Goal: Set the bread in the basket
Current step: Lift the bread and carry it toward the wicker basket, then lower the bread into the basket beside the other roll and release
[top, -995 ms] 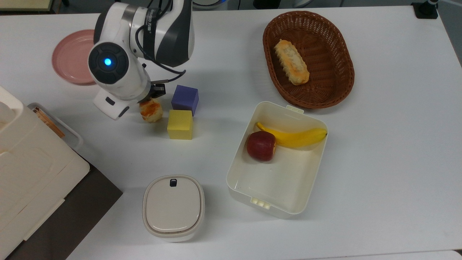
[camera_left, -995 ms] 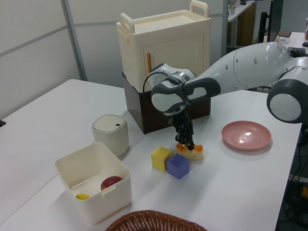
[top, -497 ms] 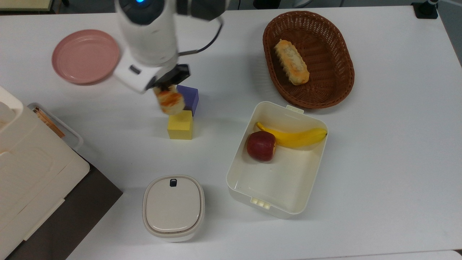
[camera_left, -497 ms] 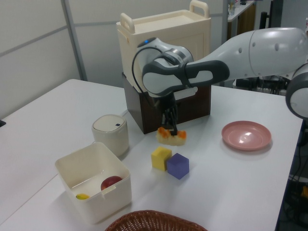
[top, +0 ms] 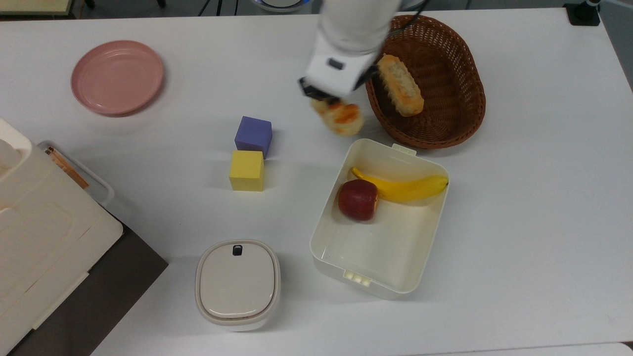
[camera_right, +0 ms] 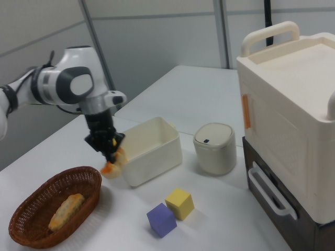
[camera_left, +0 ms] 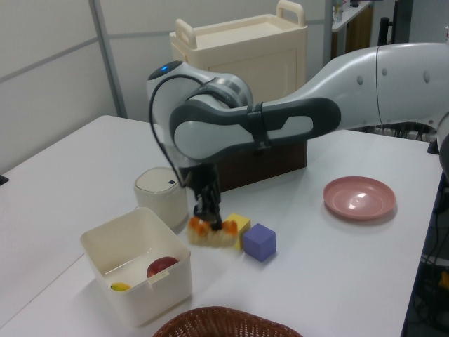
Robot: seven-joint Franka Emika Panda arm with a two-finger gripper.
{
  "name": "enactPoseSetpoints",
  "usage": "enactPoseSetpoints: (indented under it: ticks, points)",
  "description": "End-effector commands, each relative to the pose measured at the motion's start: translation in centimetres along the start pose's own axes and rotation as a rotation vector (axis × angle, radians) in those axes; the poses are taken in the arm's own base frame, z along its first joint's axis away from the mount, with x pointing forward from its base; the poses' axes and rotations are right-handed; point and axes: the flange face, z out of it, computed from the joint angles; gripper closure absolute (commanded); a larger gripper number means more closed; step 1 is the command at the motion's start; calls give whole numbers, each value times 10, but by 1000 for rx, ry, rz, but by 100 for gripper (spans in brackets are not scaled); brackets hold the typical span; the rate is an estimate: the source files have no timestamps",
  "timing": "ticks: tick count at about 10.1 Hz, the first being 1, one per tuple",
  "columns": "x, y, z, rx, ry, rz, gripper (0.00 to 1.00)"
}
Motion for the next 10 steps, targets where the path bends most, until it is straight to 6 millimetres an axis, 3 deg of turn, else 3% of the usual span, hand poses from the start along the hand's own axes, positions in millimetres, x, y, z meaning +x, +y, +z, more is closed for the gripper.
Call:
enactPoseSetpoints:
  ticks: [1, 3, 4, 5, 6, 8, 9, 10]
  points:
    - [-2, -87, -12, 11, 1, -72, 100]
    - [-6, -164, -7, -9, -25, -131, 100]
    - [-9, -188, -6, -17, -27, -145, 100]
    - [-12, -203, -5, -23, -34, -153, 58]
    - [-13, -204, -2, -42, -48, -107, 1]
    - [-12, -182, -11, -38, -34, -63, 0]
    - [-11, -148, -18, -28, -24, -16, 0]
    - [-14, -101, -28, -14, -8, 53, 0]
